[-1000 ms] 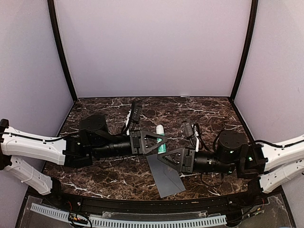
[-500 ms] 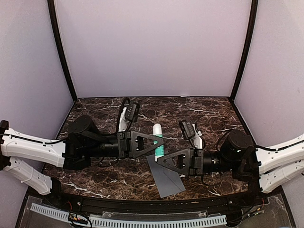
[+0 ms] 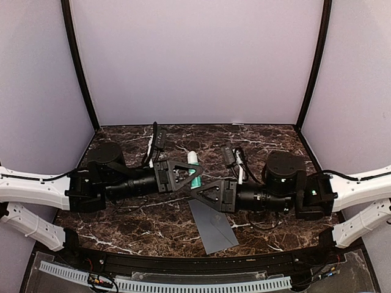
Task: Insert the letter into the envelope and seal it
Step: Screw the solid glue.
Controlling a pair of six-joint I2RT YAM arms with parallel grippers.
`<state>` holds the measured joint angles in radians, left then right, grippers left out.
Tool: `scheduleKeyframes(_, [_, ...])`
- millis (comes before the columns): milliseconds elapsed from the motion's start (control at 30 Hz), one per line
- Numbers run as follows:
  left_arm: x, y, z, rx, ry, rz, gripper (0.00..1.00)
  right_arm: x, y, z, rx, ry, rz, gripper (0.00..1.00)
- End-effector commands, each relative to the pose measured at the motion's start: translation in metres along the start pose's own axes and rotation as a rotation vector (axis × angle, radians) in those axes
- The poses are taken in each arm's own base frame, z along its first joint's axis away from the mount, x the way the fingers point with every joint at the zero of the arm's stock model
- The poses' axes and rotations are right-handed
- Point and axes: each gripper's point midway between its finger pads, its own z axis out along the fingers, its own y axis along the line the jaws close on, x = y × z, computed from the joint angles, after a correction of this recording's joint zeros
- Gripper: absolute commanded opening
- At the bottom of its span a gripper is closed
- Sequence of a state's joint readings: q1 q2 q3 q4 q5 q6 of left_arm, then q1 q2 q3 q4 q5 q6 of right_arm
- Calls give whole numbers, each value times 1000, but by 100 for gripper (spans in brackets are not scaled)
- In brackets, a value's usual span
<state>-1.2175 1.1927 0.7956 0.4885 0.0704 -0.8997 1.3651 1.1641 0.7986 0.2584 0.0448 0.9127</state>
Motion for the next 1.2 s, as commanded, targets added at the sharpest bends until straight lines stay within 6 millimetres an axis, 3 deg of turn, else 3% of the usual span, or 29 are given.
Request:
scheduleKeyframes(0, [7,43,-2,-229,11,11,0,-21,-45,15,328,-33,-92,7])
scheduleKeyframes(300, [12,84,-4,-414,-13,-34,0,-16,-84,47,624,20,-169,9])
scheduleKeyframes(533, [14,82,-4,-381,-8,-47,0,-14,-72,52,570,27,-160,13])
scheduleKeyframes(600, [11,78,-4,-361,-6,-48,0,-14,-62,47,513,25,-158,14])
scheduleKeyframes(700, [5,67,-5,-314,-5,-52,0,-13,-39,40,365,37,-149,25])
scheduleKeyframes(867, [-5,50,-8,-241,1,-47,0,-7,-3,16,122,51,-116,59])
scheduleKeyframes(933, [-6,38,-8,-182,11,-36,0,-2,-2,8,66,56,-101,67])
scheduleKeyframes(1167, [-4,-15,-10,98,62,47,0,-6,26,-17,-189,-14,-73,78])
